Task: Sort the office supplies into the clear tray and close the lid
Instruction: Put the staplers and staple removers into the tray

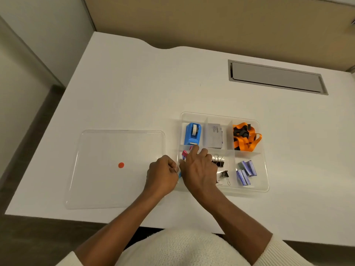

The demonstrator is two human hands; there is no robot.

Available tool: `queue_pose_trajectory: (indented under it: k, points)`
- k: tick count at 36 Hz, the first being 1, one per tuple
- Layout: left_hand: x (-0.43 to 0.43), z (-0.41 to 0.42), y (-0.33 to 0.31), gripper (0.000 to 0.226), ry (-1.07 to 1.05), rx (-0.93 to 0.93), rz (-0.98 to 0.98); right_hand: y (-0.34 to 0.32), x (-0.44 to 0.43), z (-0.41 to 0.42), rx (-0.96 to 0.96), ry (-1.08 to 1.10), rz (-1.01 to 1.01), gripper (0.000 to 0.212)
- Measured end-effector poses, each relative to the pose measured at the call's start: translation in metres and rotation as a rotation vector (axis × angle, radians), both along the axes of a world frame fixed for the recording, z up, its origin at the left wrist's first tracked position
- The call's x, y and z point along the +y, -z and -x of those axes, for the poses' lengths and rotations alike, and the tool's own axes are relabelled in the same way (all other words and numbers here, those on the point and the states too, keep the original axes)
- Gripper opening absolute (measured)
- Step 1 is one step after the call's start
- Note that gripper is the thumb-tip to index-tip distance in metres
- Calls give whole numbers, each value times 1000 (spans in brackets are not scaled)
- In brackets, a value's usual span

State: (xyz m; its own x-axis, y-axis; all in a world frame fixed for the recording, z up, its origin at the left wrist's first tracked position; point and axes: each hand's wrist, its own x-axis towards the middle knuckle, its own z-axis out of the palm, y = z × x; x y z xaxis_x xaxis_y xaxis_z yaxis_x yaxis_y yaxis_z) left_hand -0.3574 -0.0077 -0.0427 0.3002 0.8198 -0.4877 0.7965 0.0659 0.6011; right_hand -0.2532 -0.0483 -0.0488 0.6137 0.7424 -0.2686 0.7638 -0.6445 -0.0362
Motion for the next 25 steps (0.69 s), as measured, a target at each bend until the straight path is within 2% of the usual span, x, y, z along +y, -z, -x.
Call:
queue_pose_trajectory:
  k: [5, 10, 14, 19, 25]
  points:
    - [0, 1, -1, 10, 43, 16, -11, -3, -3, 0, 24, -27, -2, 54]
    - [0, 3, 1, 8, 53, 3, -33, -14, -9, -8, -97, -129, 60, 50]
    - [2, 3, 2, 10, 59, 4, -41, -16, -11, -15, -113, -92, 50, 52]
    - [3, 5, 0, 20, 49, 9, -23, -17, -19, -21, -43, -58, -9, 49]
    - [4, 5, -1, 8, 92, 52, -53, -7, -28, -23, -55, -108, -96, 56]
